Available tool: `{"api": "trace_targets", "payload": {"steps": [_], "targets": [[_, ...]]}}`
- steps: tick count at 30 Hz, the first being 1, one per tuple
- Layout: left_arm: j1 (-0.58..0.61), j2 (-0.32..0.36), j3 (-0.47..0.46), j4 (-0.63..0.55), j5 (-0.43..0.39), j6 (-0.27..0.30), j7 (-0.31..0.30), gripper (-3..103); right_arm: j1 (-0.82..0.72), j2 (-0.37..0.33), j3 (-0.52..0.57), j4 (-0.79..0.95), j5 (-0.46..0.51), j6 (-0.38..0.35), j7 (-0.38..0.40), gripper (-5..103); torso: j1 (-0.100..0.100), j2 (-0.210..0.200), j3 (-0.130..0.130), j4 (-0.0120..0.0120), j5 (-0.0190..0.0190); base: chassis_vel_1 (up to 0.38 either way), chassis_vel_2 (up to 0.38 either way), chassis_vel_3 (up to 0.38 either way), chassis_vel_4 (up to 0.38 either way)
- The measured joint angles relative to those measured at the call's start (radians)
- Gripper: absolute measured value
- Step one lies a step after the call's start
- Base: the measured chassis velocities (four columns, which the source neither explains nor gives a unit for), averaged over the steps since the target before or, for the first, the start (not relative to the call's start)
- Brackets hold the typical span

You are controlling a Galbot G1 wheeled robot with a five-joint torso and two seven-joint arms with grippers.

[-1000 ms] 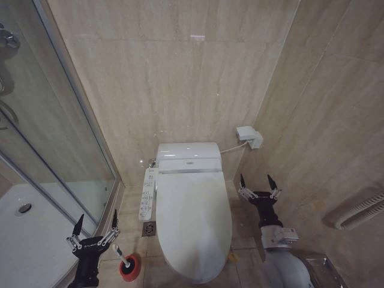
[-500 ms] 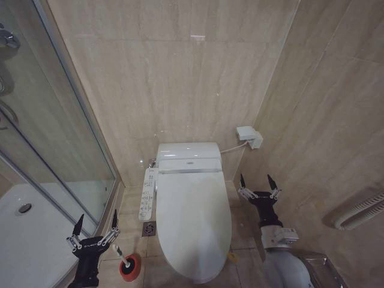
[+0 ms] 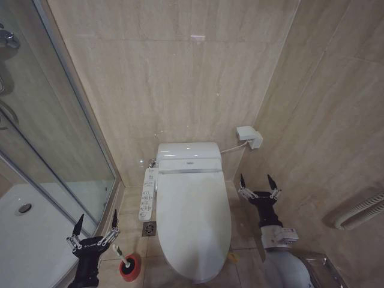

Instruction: Open the toilet lid, clean the toilet bowl with a toilet brush, close the toilet lid, and flush.

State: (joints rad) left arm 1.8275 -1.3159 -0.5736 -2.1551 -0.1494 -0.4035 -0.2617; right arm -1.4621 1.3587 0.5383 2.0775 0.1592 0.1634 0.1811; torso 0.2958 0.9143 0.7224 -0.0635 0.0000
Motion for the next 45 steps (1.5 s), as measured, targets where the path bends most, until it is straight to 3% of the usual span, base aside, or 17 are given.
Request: {"api": "trace_targets", "payload": {"steps": [45], "targets": [[0.000,0.000,0.000,0.000,0.000,0.000,0.000,97,0.000,0.000,0.000,0.000,0.000,0.000,0.000,100,0.000,0.000,0.000,0.0000,0.0000,0.000,0.000,0.000,0.000]]}}
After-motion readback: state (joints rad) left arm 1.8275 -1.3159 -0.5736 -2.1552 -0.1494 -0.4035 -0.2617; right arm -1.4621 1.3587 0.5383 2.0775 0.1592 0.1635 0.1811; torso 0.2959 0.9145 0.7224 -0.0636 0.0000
